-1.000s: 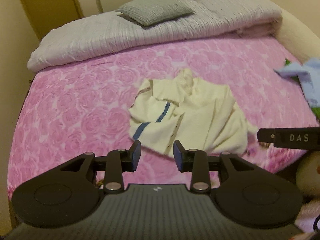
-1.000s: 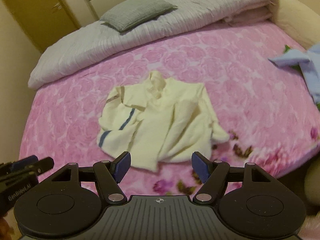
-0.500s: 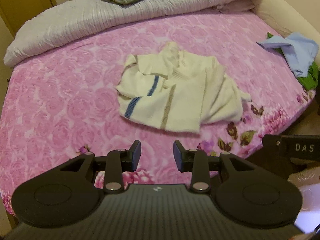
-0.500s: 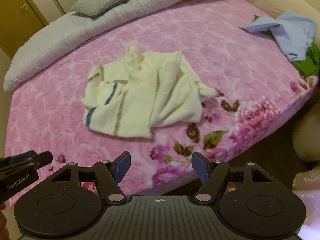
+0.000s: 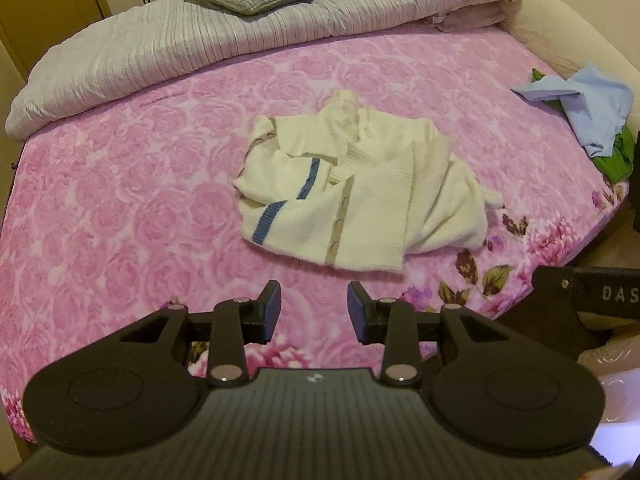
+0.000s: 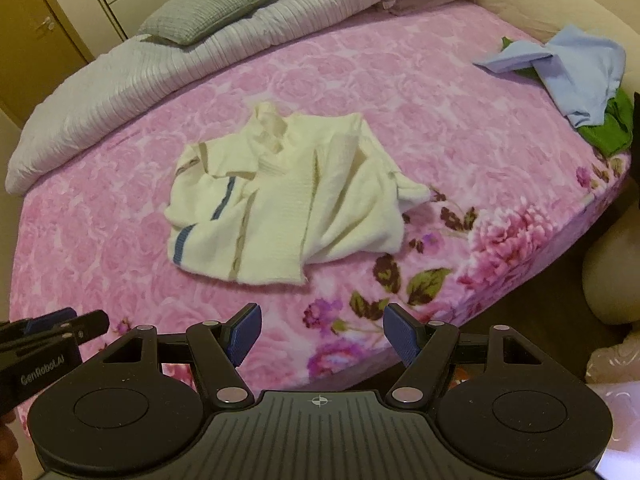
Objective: Fold clothes
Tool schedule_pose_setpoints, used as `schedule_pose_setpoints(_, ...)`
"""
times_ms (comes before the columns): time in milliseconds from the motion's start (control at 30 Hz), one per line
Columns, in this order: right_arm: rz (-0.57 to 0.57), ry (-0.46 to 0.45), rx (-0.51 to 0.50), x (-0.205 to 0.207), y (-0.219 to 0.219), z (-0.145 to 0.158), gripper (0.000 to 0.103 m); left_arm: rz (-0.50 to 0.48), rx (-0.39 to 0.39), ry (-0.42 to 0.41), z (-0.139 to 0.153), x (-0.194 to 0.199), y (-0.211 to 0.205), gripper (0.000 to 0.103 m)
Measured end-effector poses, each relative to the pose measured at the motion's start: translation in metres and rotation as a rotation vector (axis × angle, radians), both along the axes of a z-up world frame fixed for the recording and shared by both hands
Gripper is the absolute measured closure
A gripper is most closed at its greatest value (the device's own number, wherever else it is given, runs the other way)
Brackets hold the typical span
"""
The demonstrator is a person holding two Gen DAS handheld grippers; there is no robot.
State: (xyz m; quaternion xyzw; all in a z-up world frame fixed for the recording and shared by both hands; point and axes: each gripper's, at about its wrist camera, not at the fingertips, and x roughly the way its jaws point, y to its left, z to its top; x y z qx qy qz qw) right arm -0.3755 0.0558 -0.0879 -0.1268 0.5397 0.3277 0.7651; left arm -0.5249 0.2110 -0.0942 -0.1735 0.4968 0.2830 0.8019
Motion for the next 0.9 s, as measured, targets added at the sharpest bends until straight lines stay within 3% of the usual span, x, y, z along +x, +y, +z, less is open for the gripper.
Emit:
schedule_pose_setpoints(200,-0.019,0.005,-0.006,0.015,-0.006,-0.006,0.032,-0.041,-0.035,-0.025,-0.021,0.014,0.006,0.069)
schedule_pose_setpoints(367,-0.023,0.029,-0.032,0.047,-0.016,-0.027,0.032,-0.041,-0.075,0.017,-0.053,0.035,0.011,0.069)
schedule_pose_setpoints(667,0.032,0.084,-0.070,0.148,0.019,-0.076,0.032,0.102,-0.057,0.088,-0.094,0.098,0.057,0.069)
schedule_pose_setpoints(900,0.131,0.050,-0.094,0.222,0.069,-0.113,0.032,0.189,-0.080,0.074,-0.132,0.139,0.094,0.069)
